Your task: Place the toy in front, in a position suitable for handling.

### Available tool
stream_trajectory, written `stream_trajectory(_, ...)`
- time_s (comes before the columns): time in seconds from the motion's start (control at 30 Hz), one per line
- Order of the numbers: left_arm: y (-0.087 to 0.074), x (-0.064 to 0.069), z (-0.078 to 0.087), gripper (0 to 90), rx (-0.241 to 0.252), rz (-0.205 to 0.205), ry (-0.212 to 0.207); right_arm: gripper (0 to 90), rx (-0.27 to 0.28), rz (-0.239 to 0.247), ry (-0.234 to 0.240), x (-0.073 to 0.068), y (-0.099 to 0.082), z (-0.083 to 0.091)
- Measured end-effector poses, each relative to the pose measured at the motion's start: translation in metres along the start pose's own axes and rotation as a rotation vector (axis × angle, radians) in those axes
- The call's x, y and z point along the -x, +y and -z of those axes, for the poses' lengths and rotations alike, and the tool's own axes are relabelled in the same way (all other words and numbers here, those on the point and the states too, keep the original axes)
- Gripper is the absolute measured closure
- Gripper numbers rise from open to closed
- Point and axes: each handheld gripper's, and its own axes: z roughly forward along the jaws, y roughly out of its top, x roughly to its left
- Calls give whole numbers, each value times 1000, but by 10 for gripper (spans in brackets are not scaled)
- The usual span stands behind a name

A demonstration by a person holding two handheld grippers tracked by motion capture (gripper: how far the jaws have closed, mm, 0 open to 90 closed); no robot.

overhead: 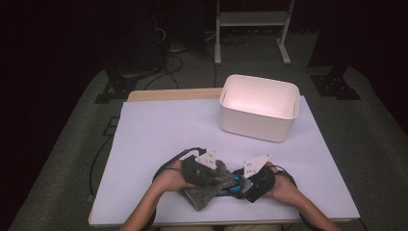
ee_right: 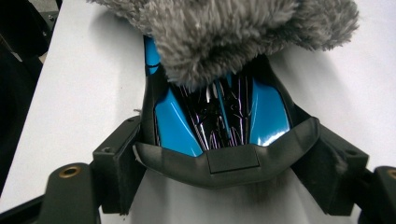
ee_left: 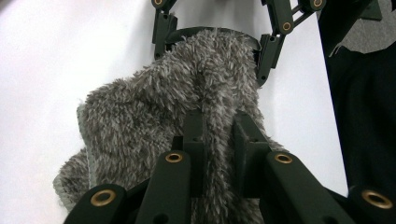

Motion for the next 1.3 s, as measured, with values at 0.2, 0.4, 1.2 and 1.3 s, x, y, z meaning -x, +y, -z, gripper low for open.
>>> stream_trajectory(0.2,-15,-14,5,778,3,86,51,224,-1,3,1,0,0,0)
stream_trajectory(0.4,6,-19,-6,779,-39,66,66,224,0,5,2,0,0,0)
stream_trajectory(1.2,-20,-3,13,777,-66,76,41,225,6,1,1,0,-1,0)
stream_trajectory(1.3,-33,-2,21,777,-58,104,49,225,6,-1,1,0,-1,0)
